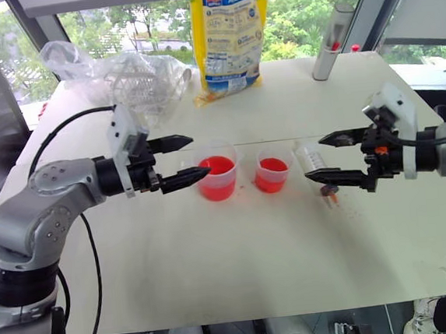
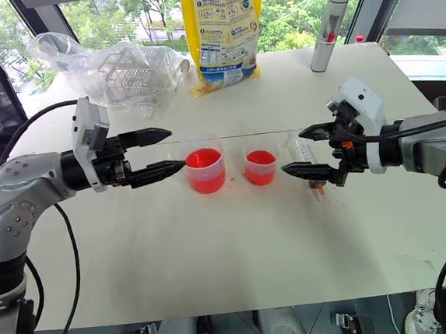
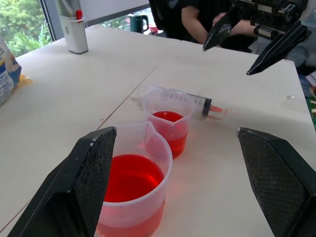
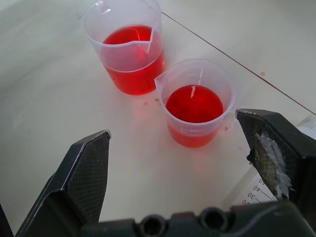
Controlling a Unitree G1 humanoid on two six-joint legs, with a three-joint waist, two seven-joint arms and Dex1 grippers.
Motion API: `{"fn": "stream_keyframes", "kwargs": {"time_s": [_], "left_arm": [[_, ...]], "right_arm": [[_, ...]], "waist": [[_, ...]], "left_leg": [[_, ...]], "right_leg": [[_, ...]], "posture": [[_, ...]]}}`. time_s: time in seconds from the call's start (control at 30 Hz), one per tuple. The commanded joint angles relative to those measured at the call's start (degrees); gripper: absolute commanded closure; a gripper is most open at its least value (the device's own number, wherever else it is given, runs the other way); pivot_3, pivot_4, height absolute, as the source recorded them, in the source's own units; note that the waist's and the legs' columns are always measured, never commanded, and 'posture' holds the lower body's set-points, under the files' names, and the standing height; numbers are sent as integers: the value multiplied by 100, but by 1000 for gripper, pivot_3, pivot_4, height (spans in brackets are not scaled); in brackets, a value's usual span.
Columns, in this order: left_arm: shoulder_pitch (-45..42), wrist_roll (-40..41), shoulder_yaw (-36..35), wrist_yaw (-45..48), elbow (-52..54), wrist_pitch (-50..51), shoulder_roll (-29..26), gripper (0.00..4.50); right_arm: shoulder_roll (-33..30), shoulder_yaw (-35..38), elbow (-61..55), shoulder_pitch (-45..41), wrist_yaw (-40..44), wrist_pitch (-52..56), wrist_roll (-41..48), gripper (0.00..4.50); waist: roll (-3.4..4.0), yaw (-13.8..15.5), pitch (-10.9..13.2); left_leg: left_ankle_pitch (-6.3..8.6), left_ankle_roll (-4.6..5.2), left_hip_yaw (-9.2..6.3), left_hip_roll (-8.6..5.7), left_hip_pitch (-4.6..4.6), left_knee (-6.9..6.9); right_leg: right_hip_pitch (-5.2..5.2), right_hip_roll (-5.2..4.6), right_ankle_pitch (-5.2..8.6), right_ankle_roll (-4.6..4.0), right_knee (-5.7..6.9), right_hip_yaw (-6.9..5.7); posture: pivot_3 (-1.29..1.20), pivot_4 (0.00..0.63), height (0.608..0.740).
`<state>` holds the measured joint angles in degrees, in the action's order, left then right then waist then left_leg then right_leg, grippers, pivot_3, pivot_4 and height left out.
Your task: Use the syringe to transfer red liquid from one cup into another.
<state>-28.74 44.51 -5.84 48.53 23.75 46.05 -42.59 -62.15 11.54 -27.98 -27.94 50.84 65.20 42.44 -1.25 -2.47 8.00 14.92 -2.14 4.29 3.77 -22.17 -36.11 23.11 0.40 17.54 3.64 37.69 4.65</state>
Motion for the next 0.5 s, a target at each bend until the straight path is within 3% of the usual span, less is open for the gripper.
{"fn": "stream_keyframes", "kwargs": {"time_s": [0.03, 0.5], "left_arm": [[-15, 81, -185, 29, 88, -49, -83, 479], [-87, 169, -184, 18, 51, -56, -117, 479]], "right_arm": [[-97, 65, -59, -117, -8, -120, 35, 53], [-244, -21, 23, -30, 15, -194, -110, 53]], "waist": [[0, 0, 0], [0, 0, 0]], "left_leg": [[0, 0, 0, 0, 0, 0], [0, 0, 0, 0, 0, 0]], "right_leg": [[0, 0, 0, 0, 0, 0], [0, -1, 0, 0, 0, 0]], "posture": [[0, 150, 740], [0, 150, 740]]}}
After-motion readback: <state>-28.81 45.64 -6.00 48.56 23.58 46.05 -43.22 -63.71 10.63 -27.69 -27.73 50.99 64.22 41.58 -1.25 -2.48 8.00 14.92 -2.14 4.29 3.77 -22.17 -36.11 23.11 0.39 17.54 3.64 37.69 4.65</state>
